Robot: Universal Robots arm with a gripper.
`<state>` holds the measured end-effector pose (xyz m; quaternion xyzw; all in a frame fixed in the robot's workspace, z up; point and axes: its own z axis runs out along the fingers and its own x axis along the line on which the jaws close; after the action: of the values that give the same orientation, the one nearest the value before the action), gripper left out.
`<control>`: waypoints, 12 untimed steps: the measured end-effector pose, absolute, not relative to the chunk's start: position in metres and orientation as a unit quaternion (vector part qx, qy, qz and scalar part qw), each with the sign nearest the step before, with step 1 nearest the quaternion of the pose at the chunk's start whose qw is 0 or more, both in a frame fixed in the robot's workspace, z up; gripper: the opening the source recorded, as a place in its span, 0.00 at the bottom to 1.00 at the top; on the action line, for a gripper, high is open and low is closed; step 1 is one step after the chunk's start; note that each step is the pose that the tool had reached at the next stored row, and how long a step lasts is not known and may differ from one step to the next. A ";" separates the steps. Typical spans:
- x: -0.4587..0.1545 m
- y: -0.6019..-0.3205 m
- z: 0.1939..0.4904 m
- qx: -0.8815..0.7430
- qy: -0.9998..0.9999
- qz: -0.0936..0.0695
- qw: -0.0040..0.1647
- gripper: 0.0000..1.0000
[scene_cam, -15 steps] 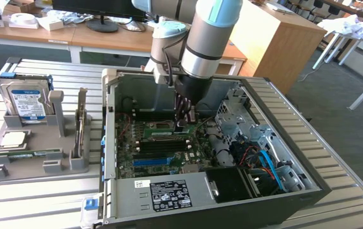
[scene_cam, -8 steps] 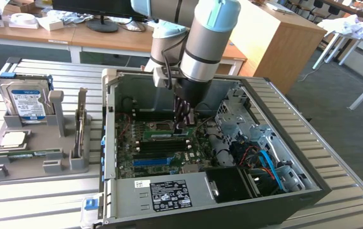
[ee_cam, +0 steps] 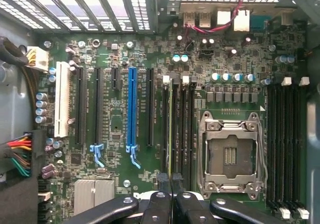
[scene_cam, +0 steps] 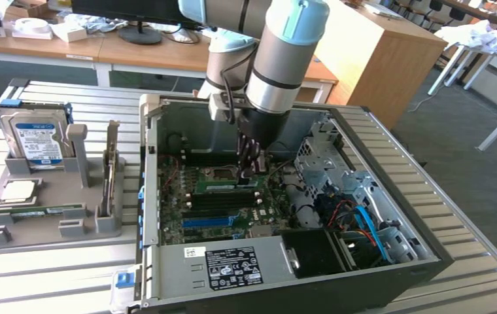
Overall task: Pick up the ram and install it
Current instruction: 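Insert the ram into the slot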
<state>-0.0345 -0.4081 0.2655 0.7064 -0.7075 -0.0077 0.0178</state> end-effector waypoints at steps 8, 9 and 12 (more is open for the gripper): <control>-0.035 -0.410 0.265 0.706 -0.708 -0.007 0.017 0.11; -0.035 -0.410 0.264 0.706 -0.707 -0.007 0.017 0.11; -0.035 -0.410 0.260 0.706 -0.708 -0.007 0.017 0.11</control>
<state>-0.0354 -0.4101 0.2601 0.7065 -0.7075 -0.0066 0.0168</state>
